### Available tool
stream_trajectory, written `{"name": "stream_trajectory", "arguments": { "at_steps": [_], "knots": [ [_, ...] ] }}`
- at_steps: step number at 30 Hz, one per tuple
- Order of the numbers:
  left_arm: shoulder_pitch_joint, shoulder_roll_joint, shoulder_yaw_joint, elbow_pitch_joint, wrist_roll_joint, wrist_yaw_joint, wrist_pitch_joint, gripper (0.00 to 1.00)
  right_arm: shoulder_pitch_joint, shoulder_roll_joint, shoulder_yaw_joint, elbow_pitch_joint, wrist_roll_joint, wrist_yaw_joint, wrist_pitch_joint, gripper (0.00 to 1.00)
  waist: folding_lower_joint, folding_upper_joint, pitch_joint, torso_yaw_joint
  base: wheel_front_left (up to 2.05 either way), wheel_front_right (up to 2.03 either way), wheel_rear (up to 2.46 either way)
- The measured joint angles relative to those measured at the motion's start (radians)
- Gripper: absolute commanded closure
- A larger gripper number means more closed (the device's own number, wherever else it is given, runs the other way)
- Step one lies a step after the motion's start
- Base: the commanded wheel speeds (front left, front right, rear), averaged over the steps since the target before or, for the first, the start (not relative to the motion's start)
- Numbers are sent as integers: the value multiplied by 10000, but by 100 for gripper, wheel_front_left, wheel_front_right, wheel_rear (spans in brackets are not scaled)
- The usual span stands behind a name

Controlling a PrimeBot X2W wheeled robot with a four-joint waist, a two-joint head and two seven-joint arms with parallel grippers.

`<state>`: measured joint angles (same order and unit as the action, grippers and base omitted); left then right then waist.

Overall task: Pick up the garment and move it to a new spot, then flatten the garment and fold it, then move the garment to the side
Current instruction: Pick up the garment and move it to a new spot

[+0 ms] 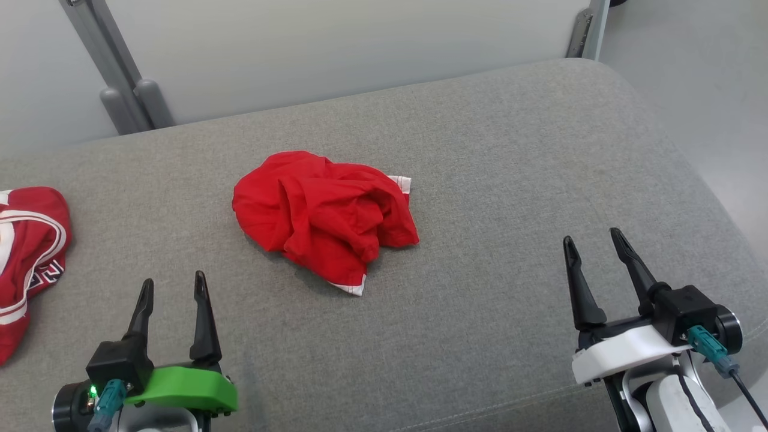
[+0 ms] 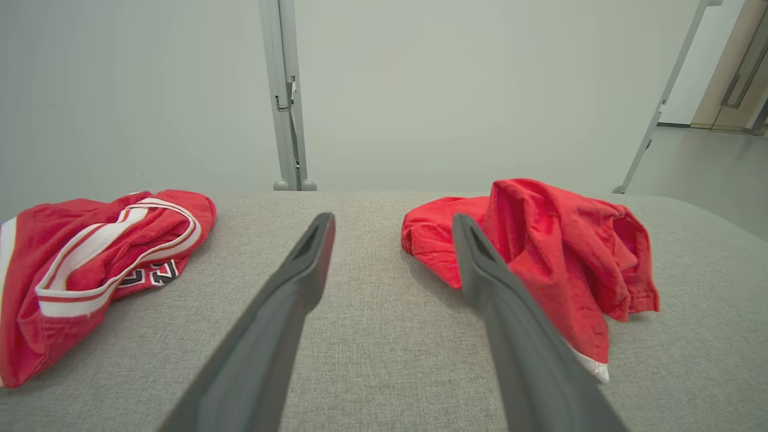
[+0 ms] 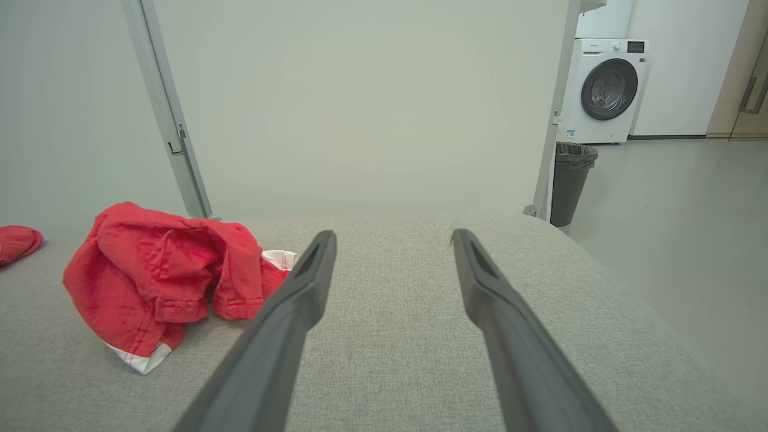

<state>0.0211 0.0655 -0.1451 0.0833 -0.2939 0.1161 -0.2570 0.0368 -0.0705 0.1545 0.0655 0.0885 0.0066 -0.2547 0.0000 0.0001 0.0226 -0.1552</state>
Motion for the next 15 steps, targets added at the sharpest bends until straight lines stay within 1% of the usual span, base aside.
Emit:
{"name": "stream_trajectory", "arguments": {
  "at_steps": [15],
  "knots": [
    [557,0,242,-587,173,0,0,0,155,2,-21,-81,-2,4,0,0,0,0,43,53,0,0,0]
  ]
}}
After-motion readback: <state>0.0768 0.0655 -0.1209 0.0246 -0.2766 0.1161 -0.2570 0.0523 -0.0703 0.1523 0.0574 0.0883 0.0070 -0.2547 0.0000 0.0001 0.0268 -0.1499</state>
